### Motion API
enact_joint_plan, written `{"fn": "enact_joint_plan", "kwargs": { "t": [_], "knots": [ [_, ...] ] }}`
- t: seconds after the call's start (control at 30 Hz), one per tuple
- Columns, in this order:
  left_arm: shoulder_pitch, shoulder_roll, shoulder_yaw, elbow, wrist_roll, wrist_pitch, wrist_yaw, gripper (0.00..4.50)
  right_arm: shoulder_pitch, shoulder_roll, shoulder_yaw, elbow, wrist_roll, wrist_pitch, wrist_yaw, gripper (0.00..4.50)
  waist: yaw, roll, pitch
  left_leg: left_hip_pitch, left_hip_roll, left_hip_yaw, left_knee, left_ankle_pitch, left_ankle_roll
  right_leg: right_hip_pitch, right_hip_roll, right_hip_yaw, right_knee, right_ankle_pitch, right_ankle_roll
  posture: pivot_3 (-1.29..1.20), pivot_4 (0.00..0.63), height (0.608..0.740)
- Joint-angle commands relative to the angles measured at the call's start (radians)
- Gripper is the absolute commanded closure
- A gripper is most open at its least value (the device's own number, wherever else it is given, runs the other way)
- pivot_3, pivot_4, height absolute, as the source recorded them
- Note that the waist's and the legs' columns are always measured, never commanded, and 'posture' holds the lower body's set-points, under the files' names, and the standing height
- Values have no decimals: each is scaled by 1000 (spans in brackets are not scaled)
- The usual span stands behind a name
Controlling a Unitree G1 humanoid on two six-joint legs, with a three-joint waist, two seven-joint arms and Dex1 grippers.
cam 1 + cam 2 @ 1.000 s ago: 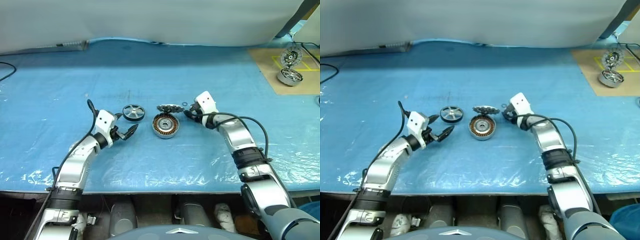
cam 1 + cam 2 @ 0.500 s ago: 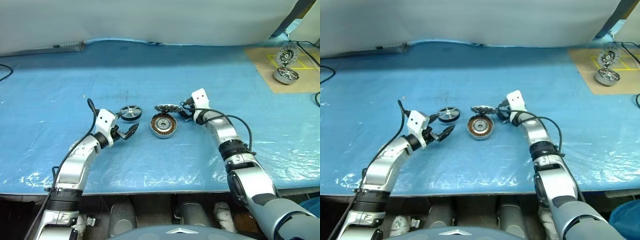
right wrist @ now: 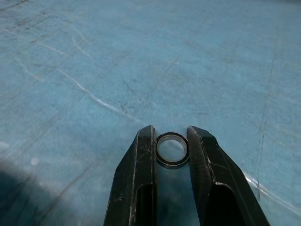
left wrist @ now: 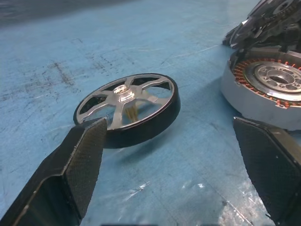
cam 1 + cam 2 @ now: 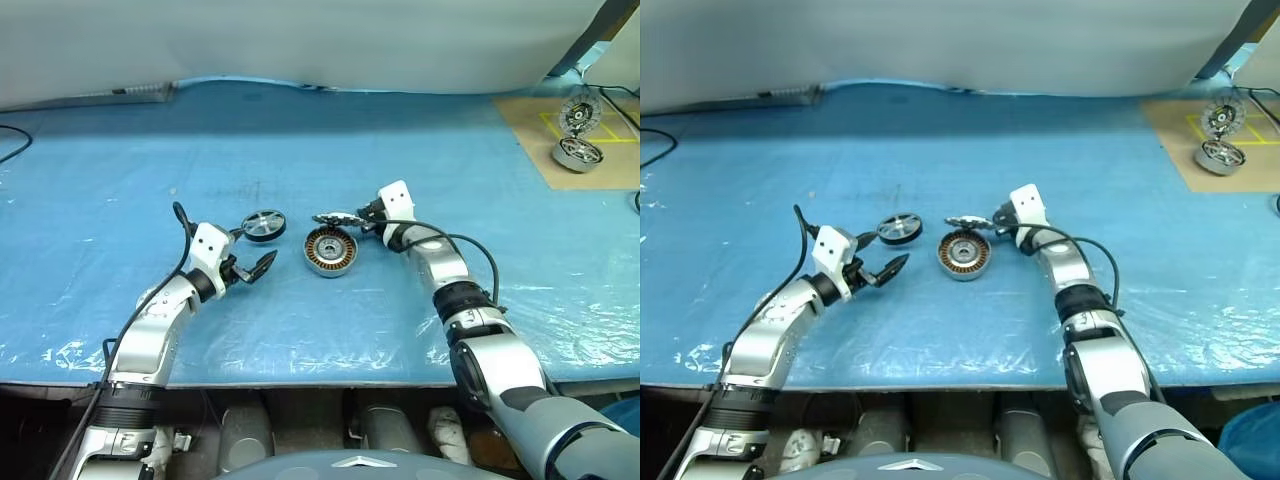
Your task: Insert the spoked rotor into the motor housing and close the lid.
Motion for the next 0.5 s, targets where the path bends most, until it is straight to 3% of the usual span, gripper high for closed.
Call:
{"fn": "enact_joint_plan", "kwargs": {
  "t": [0.03,0.23,0.5],
  "knots": [
    [-9,8,7,-18,-11,-29,-7,0,128,-59,22,-166,2,97,67,3940,4,0,0,0,0,0,0,0,0,0,0,0,0,0,0,0,150,740],
    [11,3,-3,-26,-5,-79,-22,0,337,-204,63,-541,-1,164,194,3940,17,0,0,3,0,0,-3,0,0,4,0,0,-4,0,1,0,150,740],
    [62,19,-36,-28,-3,-125,-79,0,403,-302,102,-840,128,273,411,3940,10,0,0,2,0,0,-7,0,1,3,1,1,-7,-1,1,0,150,740]
  ]
}}
